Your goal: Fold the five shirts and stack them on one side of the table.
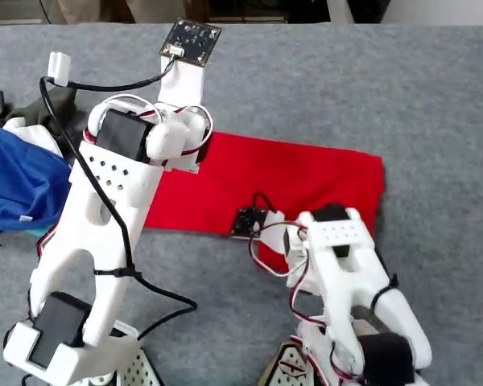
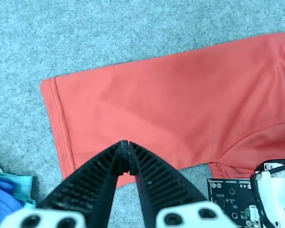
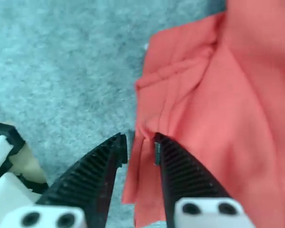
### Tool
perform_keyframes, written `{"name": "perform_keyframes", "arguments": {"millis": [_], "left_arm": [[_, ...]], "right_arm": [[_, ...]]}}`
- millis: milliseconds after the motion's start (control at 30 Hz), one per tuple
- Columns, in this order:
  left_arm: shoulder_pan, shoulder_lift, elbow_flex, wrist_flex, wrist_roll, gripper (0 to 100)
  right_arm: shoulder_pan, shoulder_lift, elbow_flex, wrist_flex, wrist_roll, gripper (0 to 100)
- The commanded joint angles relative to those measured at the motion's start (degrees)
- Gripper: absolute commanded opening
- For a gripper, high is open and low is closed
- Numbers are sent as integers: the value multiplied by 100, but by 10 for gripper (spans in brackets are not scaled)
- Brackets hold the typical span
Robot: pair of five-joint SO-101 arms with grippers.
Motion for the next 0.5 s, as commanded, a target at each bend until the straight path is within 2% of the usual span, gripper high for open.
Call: {"name": "perform_keyframes", "arguments": {"millis": [0, 233, 367, 467], "left_arm": [[44, -207, -35, -114, -44, 19], [9, -215, -62, -114, -62, 19], [9, -215, -62, -114, -62, 19], [9, -259, -26, -88, -229, 19]], "right_arm": [[-40, 541, -154, -132, 44, 140], [-48, 664, -171, -185, 44, 134], [-40, 673, -145, -325, 44, 61], [-31, 673, -145, -413, 35, 44]]}}
